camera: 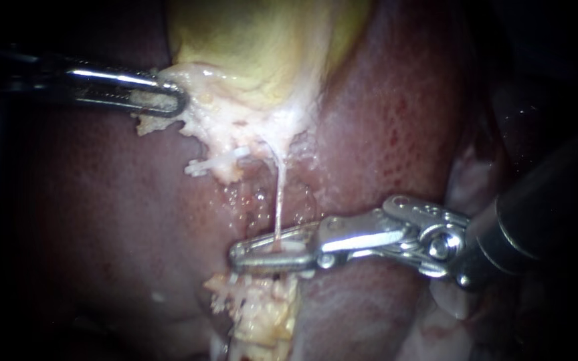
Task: Clipping second clip right tube
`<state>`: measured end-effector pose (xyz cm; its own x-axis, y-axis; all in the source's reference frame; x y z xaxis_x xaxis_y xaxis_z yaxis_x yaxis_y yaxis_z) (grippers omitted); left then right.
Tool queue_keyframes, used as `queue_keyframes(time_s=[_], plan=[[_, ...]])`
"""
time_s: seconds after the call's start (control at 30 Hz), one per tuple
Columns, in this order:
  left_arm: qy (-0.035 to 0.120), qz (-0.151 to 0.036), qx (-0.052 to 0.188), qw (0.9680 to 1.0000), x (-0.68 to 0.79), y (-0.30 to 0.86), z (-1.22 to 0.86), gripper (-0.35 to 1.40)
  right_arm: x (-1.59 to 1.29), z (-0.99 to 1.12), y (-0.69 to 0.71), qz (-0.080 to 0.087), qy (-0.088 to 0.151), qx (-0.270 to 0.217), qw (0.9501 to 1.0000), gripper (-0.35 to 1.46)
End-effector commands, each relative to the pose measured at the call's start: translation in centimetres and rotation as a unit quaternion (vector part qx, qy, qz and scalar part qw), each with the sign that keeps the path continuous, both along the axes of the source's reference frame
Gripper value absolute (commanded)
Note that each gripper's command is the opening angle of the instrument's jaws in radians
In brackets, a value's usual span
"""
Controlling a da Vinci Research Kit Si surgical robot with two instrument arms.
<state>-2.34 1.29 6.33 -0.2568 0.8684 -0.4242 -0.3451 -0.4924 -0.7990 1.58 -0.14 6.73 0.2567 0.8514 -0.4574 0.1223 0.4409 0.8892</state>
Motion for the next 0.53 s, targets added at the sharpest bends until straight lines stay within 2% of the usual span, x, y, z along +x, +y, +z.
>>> queue_keyframes(time_s=[0.03,0.53], plan=[[0.000,0.000,0.000,1.0000,0.00,0.00,0.00,-0.35,0.00,0.00,0.00,-0.001,0.001,-0.001,1.0000,-0.35],[0.000,0.000,0.000,1.0000,0.00,0.00,0.00,-0.35,-0.01,0.03,0.00,-0.001,0.001,-0.001,1.0000,-0.35]])
